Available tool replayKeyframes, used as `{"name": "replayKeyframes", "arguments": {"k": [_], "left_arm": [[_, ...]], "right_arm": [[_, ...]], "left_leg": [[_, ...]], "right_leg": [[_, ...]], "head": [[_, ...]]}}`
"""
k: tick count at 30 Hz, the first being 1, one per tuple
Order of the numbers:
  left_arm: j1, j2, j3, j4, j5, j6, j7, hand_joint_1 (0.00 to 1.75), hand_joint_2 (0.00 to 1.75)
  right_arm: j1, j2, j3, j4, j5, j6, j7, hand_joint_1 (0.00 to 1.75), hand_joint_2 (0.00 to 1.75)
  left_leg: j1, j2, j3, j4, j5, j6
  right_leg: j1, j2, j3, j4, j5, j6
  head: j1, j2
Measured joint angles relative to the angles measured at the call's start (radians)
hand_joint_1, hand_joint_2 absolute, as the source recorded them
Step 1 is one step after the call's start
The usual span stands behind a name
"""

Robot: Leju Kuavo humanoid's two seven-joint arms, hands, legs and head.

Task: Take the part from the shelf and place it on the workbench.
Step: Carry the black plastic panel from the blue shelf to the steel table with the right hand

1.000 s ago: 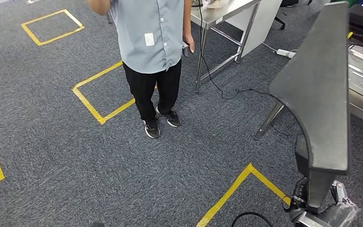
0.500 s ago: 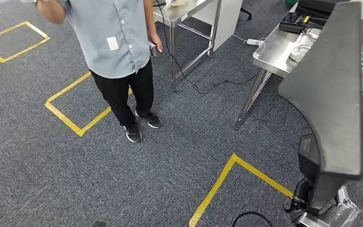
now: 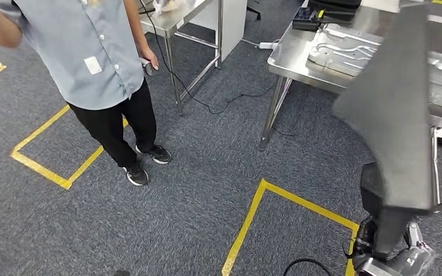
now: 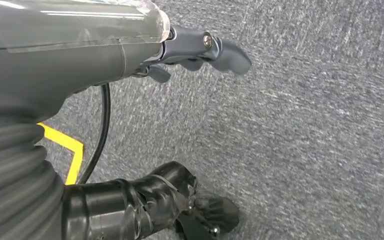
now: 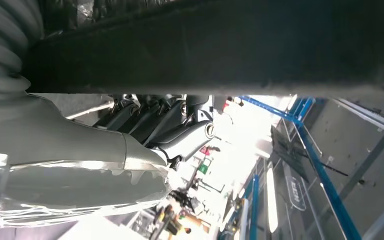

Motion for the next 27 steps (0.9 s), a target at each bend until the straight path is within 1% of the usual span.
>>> {"name": "replayKeyframes", "arguments": {"k": [1,2,3,4,5,6,7,8,9,10,11,12,13,14,15,16,17,18,19,20,21,22,23,24,25,26,27], "left_arm": [[0.0,0.0,0.0,0.0,0.0,-0.002,-0.001,0.0,1.75],[0.001,-0.001,0.0,0.0,0.0,-0.004,-0.002,0.0,1.75],[0.002,0.0,0.001,0.0,0.0,-0.007,-0.002,0.0,1.75],[0.004,0.0,0.001,0.0,0.0,-0.009,-0.003,0.0,1.75],[0.005,0.0,0.001,0.0,0.0,-0.011,-0.003,0.0,1.75],[0.006,0.0,0.001,0.0,0.0,-0.012,-0.003,0.0,1.75],[0.006,0.0,0.001,0.0,0.0,-0.012,-0.003,0.0,1.75],[0.005,0.0,0.001,0.0,0.0,-0.013,-0.004,0.0,1.75],[0.004,0.0,0.002,0.0,0.0,-0.015,-0.005,0.0,1.75],[0.004,0.0,0.002,0.0,0.0,-0.017,-0.006,0.0,1.75],[0.003,0.0,0.002,0.0,0.0,-0.018,-0.007,0.0,1.75],[0.002,0.0,0.002,0.0,0.0,-0.019,-0.008,0.0,1.75],[0.001,0.0,0.002,0.0,0.0,-0.02,-0.008,0.0,1.75],[0.0,0.0,0.002,0.0,0.0,-0.02,-0.008,0.0,1.75],[-0.001,0.0,0.002,0.0,0.0,-0.02,-0.009,0.0,1.75],[-0.001,0.0,0.002,0.0,0.0,-0.021,-0.009,0.0,1.75],[-0.001,0.0,0.002,0.0,0.0,-0.021,-0.01,0.0,1.75],[0.0,0.0,0.002,0.0,0.0,-0.021,-0.01,0.0,1.75],[0.002,0.0,0.002,0.0,0.0,-0.022,-0.01,0.0,1.75],[0.004,0.0,0.002,0.0,0.0,-0.022,-0.009,0.0,1.75],[0.006,0.001,0.002,0.0,0.0,-0.022,-0.008,0.0,1.75],[0.007,0.001,0.002,0.0,0.0,-0.022,-0.007,0.0,1.75],[0.008,0.001,0.002,0.0,0.0,-0.022,-0.006,0.0,1.75],[0.008,0.002,0.002,0.0,0.0,-0.022,-0.006,0.0,1.75],[0.008,0.003,0.002,0.0,0.0,-0.022,-0.005,0.0,1.75],[0.008,0.003,0.002,0.0,0.0,-0.023,-0.005,0.0,1.75],[0.006,0.004,0.002,0.0,0.0,-0.023,-0.004,0.0,1.75]], "right_arm": [[-0.001,0.0,0.0,0.0,0.0,0.0,0.0,1.71,1.75],[-0.003,-0.001,0.0,0.0,0.0,0.0,0.0,1.71,1.75],[-0.005,-0.002,0.0,0.0,0.0,0.0,0.0,1.71,1.75],[-0.007,-0.003,0.0,0.001,0.0,0.0,0.0,1.71,1.75],[-0.008,-0.004,0.001,0.002,0.0,0.0,0.0,1.71,1.75],[-0.007,-0.006,0.001,0.003,0.0,0.0,0.001,1.71,1.75],[-0.007,-0.007,0.001,0.004,0.0,0.0,0.001,1.71,1.75],[-0.007,-0.007,0.001,0.005,0.0,0.0,0.002,1.71,1.75],[-0.008,-0.008,0.001,0.005,0.0,0.0,0.002,1.71,1.75],[-0.01,-0.009,0.002,0.006,0.0,0.0,0.003,1.71,1.75],[-0.012,-0.009,0.003,0.006,0.0,0.0,0.004,1.71,1.75],[-0.013,-0.01,0.004,0.006,0.0,0.0,0.006,1.71,1.75],[-0.014,-0.011,0.005,0.007,0.0,0.0,0.007,1.71,1.75],[-0.014,-0.011,0.005,0.007,0.0,0.0,0.008,1.71,1.75],[-0.014,-0.012,0.005,0.008,0.0,0.0,0.009,1.71,1.75],[-0.014,-0.012,0.006,0.008,0.0,0.0,0.009,1.71,1.75],[-0.015,-0.012,0.008,0.008,0.0,0.0,0.009,1.71,1.75],[-0.016,-0.013,0.009,0.009,0.0,0.0,0.009,1.71,1.75],[-0.017,-0.013,0.011,0.01,0.0,0.0,0.009,1.71,1.75],[-0.017,-0.013,0.012,0.011,0.0,0.0,0.01,1.71,1.75],[-0.017,-0.013,0.013,0.013,0.0,0.0,0.012,1.71,1.75],[-0.017,-0.013,0.014,0.014,0.0,0.0,0.013,1.71,1.75],[-0.017,-0.014,0.015,0.015,0.0,0.0,0.016,1.71,1.75],[-0.017,-0.014,0.017,0.016,0.0,0.0,0.018,1.71,1.75],[-0.018,-0.015,0.019,0.017,0.001,0.0,0.02,1.71,1.75],[-0.018,-0.015,0.021,0.017,0.002,0.0,0.022,1.71,1.75],[-0.019,-0.016,0.022,0.017,0.002,0.0,0.024,1.71,1.75]], "left_leg": [[0.002,0.014,0.003,-0.006,0.004,0.008],[0.004,0.027,0.004,-0.01,0.006,0.013],[0.002,0.041,0.005,-0.011,0.007,0.017],[0.001,0.055,0.004,-0.011,0.005,0.019],[0.0,0.07,0.005,-0.011,0.004,0.019],[0.0,0.084,0.006,-0.011,0.002,0.018],[0.0,0.098,0.008,-0.01,-0.001,0.017],[0.0,0.11,0.012,-0.01,-0.004,0.015],[0.0,0.12,0.016,-0.01,-0.008,0.012],[-0.003,0.13,0.021,-0.009,-0.013,0.007],[-0.005,0.139,0.025,-0.008,-0.017,0.001],[-0.008,0.147,0.028,-0.008,-0.02,-0.004],[-0.01,0.157,0.031,-0.009,-0.022,-0.009],[-0.009,0.164,0.035,-0.01,-0.025,-0.014],[-0.008,0.155,0.035,-0.005,-0.032,-0.019],[-0.006,0.135,0.028,0.017,-0.048,-0.025],[-0.004,0.108,0.011,0.058,-0.074,-0.029],[-0.002,0.081,-0.018,0.119,-0.105,-0.032],[-0.001,0.067,-0.052,0.186,-0.134,-0.034],[-0.001,0.062,-0.081,0.239,-0.149,-0.035],[-0.001,0.06,-0.097,0.263,-0.144,-0.035],[0.0,0.058,-0.096,0.248,-0.119,-0.035],[0.0,0.052,-0.079,0.198,-0.08,-0.033],[0.001,0.033,-0.055,0.133,-0.043,-0.03],[0.002,0.012,-0.032,0.072,-0.018,-0.026],[0.002,-0.005,-0.018,0.033,-0.006,-0.023],[0.0,-0.016,-0.011,0.015,-0.005,-0.018]], "right_leg": [[0.001,-0.025,-0.01,0.02,-0.014,0.005],[0.001,-0.056,-0.029,0.06,-0.038,0.009],[0.001,-0.086,-0.056,0.116,-0.069,0.013],[0.0,-0.101,-0.088,0.182,-0.1,0.018],[-0.002,-0.106,-0.114,0.234,-0.117,0.022],[-0.004,-0.109,-0.126,0.257,-0.117,0.024],[-0.005,-0.112,-0.118,0.244,-0.099,0.025],[-0.005,-0.122,-0.089,0.189,-0.065,0.024],[-0.004,-0.144,-0.051,0.118,-0.034,0.02],[0.001,-0.168,-0.018,0.055,-0.013,0.014],[0.006,-0.185,0.004,0.012,-0.002,0.008],[0.011,-0.194,0.011,-0.005,-0.003,0.002],[0.015,-0.186,0.009,-0.006,-0.005,-0.004],[0.012,-0.173,0.009,-0.009,-0.004,-0.01],[0.009,-0.162,0.01,-0.013,-0.002,-0.016],[0.006,-0.15,0.012,-0.018,0.001,-0.023],[0.003,-0.139,0.015,-0.022,0.004,-0.029],[0.003,-0.128,0.015,-0.023,0.004,-0.032],[0.003,-0.116,0.015,-0.022,0.004,-0.035],[0.004,-0.102,0.015,-0.02,0.003,-0.036],[0.004,-0.087,0.015,-0.018,0.002,-0.037],[0.004,-0.071,0.016,-0.016,0.001,-0.037],[0.004,-0.056,0.018,-0.014,0.0,-0.035],[0.003,-0.043,0.018,-0.011,-0.002,-0.033],[0.004,-0.03,0.017,-0.007,-0.004,-0.029],[0.003,-0.019,0.014,-0.005,-0.005,-0.023],[0.002,-0.009,0.011,-0.004,-0.004,-0.016]], "head": [[0.001,0.0],[0.002,0.0],[0.003,0.0],[0.004,0.0],[0.004,0.0],[0.004,0.0],[0.004,0.0],[0.004,0.0],[0.004,0.0],[0.004,0.0],[0.004,0.0],[0.004,0.0],[0.004,0.0],[0.003,0.0],[0.003,0.0],[0.003,0.0],[0.003,0.0],[0.003,0.0],[0.003,0.0],[0.003,0.0],[0.003,0.0],[0.003,0.0],[0.003,0.0],[0.003,0.0],[0.003,0.0],[0.003,0.0],[0.003,0.0]]}}
